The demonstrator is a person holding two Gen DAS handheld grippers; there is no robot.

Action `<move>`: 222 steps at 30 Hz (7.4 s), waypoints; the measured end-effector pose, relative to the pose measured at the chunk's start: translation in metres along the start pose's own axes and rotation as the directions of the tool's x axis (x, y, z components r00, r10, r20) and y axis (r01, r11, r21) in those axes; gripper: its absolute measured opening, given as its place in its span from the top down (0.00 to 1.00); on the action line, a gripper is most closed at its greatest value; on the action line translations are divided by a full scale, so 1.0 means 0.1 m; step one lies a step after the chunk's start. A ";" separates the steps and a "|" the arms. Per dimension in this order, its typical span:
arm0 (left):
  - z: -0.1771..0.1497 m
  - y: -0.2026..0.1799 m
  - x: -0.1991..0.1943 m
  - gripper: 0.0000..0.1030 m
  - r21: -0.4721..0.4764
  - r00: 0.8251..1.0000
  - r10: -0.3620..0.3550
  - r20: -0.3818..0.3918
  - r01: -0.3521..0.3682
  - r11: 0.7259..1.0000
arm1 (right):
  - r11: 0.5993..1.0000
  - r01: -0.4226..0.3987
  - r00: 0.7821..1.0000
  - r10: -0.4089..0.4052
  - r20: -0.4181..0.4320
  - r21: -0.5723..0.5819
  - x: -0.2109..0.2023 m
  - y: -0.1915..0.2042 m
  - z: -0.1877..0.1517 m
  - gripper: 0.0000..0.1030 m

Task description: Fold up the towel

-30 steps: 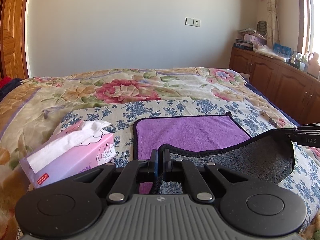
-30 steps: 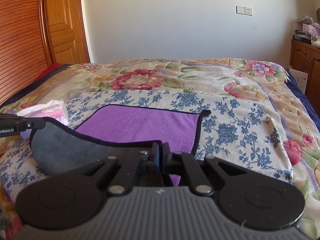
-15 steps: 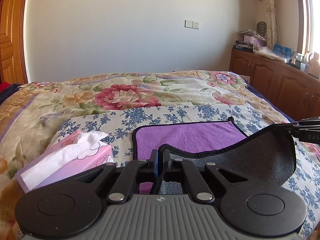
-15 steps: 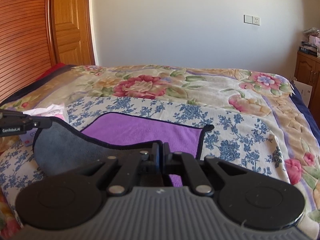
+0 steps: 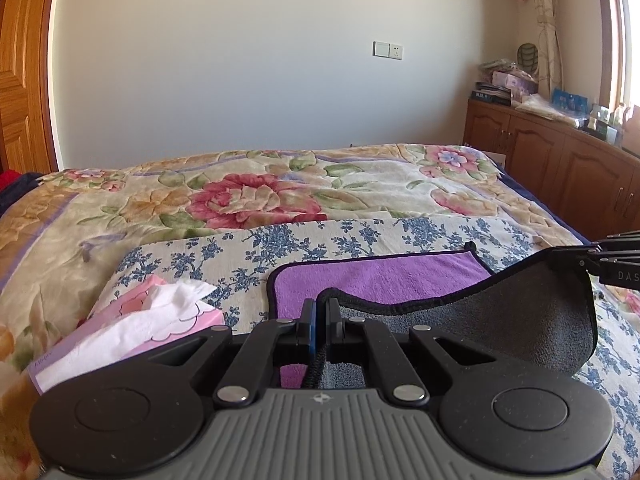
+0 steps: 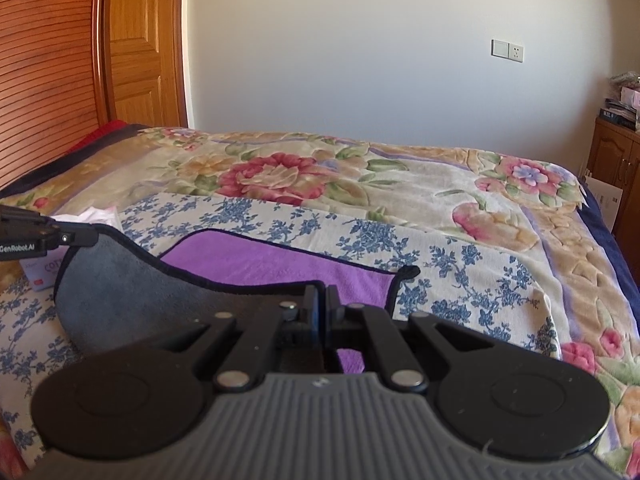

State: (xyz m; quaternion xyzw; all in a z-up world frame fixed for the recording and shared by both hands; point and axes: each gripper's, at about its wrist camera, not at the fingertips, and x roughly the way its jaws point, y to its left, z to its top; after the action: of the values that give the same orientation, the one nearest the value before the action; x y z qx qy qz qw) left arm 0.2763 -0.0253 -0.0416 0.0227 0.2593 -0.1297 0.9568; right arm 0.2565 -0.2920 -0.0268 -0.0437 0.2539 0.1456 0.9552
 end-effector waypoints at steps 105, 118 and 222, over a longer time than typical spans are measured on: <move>0.35 0.11 1.26 0.33 0.049 0.992 0.125 -0.034 -0.124 0.991 | 0.994 0.112 0.990 -0.109 -0.093 0.021 1.04 -0.52 0.08 0.52; 0.59 -0.12 0.61 0.18 0.070 0.993 0.117 0.006 -0.117 0.991 | 0.995 0.089 0.995 -0.086 -0.051 0.044 0.45 -0.32 0.29 0.52; -0.28 -0.72 -2.36 0.00 0.069 0.984 0.157 0.082 -0.163 0.984 | 0.981 0.157 0.983 -0.167 0.083 0.111 -2.08 0.60 -0.25 0.00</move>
State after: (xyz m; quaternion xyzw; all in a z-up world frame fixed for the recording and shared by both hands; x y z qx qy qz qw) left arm 0.0471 -0.0362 0.0541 0.0748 0.2150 -0.0629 0.9717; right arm 0.0544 -0.2921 0.0544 -0.0076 0.2124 0.0559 0.9755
